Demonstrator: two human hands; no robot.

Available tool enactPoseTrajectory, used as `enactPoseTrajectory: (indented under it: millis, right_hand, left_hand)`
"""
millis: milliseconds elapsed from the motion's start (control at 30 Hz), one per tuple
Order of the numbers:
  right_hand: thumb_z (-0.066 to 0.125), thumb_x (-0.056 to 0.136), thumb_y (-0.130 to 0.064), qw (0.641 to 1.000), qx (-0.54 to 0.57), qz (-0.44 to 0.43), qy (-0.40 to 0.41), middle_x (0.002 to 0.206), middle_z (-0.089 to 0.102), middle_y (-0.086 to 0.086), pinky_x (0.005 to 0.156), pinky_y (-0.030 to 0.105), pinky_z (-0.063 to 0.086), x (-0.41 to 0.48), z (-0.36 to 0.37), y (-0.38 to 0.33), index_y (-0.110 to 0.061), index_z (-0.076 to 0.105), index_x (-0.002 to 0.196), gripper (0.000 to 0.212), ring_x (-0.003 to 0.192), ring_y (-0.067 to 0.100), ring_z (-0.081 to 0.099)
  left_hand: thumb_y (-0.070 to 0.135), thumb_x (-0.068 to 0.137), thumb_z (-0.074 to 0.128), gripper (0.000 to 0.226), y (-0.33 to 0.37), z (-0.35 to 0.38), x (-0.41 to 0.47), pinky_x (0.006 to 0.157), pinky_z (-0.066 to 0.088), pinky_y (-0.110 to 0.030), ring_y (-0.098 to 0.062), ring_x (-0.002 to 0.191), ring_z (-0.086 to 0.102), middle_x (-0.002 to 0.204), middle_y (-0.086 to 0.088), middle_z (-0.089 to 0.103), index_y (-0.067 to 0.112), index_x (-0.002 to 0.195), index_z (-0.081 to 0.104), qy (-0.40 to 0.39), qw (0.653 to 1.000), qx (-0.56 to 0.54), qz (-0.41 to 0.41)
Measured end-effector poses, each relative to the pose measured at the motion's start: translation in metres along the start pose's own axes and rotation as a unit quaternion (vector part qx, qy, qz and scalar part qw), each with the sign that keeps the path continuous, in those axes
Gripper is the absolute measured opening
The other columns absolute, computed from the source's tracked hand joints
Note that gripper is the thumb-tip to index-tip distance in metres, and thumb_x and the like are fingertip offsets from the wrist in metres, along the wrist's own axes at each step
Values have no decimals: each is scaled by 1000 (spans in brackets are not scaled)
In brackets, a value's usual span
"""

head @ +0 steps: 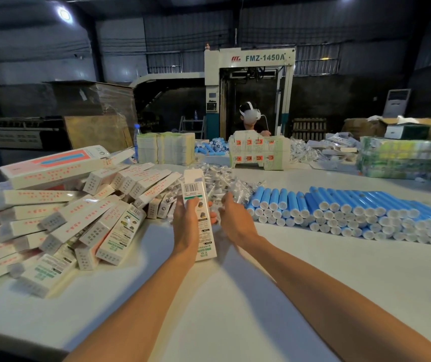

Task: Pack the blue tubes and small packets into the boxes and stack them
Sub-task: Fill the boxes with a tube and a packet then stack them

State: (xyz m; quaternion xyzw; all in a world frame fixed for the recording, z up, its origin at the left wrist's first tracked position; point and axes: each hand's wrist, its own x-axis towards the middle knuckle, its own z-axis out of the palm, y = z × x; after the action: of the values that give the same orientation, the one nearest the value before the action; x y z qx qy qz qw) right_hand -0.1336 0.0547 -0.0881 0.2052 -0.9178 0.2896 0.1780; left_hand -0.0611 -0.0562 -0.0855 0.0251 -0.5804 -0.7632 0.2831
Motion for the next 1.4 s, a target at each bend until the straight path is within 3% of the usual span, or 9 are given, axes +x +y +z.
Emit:
enactPoseTrajectory:
  millis: [100, 167, 300, 400, 500, 667, 967, 1233, 1400]
  right_hand:
    - [48, 100, 2, 1000, 17, 18, -9, 112, 70, 18, 78, 44, 54, -16, -24, 13, -9, 44, 145, 47, 98, 37, 66]
    - [45, 96, 8, 997, 60, 53, 7, 119, 71, 20, 79, 37, 52, -27, -46, 22, -4, 56, 142, 48, 103, 34, 67]
    - [47, 102, 4, 944, 299, 138, 21, 106, 69, 14, 79, 33, 58, -54, -96, 45, -7, 52, 143, 44, 81, 20, 73]
    - [49, 100, 7, 907, 406, 96, 59, 110, 64, 21, 89, 43, 62, -75, -132, 55, -28, 41, 146, 58, 84, 27, 78]
    - [58, 99, 4, 877, 471, 58, 74, 113, 68, 16, 78, 34, 64, -90, -158, 61, -49, 34, 148, 76, 91, 34, 78]
    - [62, 95, 2, 848, 501, 41, 169, 98, 76, 13, 85, 39, 64, -94, -186, 68, -36, 46, 142, 62, 91, 34, 78]
    - [69, 98, -15, 903, 375, -38, 204, 104, 78, 0, 68, 10, 55, -71, -211, 49, -28, 52, 129, 38, 89, 10, 75]
    - [73, 92, -5, 946, 299, -84, 98, 109, 62, 10, 64, 18, 58, -54, -198, 30, -15, 55, 121, 36, 91, 9, 73]
    - [76, 92, -17, 974, 181, -99, 91, 105, 68, -7, 73, 20, 55, -50, -189, 32, -16, 68, 108, 18, 94, 7, 65]
  left_hand:
    - [27, 110, 50, 25, 0, 2, -3, 74, 64, -44, -28, 78, 78, 103, -9, 81, 18, 130, 62, -22, 1000, 6, -5]
    - [25, 111, 48, 24, 0, 5, -7, 71, 65, -42, -27, 77, 78, 105, -12, 80, 18, 129, 61, -41, 999, 12, -10]
    - [24, 112, 49, 25, 3, 17, -20, 68, 64, -33, -27, 80, 79, 106, -15, 80, 19, 134, 59, -99, 995, 13, -27]
    - [19, 110, 52, 28, 2, 33, -36, 70, 65, -35, -30, 87, 80, 110, -14, 80, 16, 138, 57, -153, 986, -5, -62]
    - [11, 108, 56, 30, 6, 53, -50, 80, 66, -43, -36, 102, 78, 119, -17, 78, 12, 139, 54, -221, 971, -26, -89]
    - [12, 101, 71, 42, 11, 81, -62, 99, 59, -60, -43, 110, 75, 123, -19, 76, 10, 139, 54, -278, 955, 5, -101]
    - [20, 94, 79, 50, 5, 89, -71, 97, 60, -58, -45, 103, 76, 116, -18, 78, 10, 136, 53, -293, 951, -10, -101]
    - [21, 93, 80, 51, 7, 89, -75, 100, 57, -63, -43, 103, 77, 118, -15, 78, 12, 135, 53, -294, 952, 5, -86]
    - [19, 96, 78, 44, 8, 88, -75, 99, 57, -65, -45, 103, 76, 117, -18, 78, 10, 132, 54, -292, 953, 12, -74]
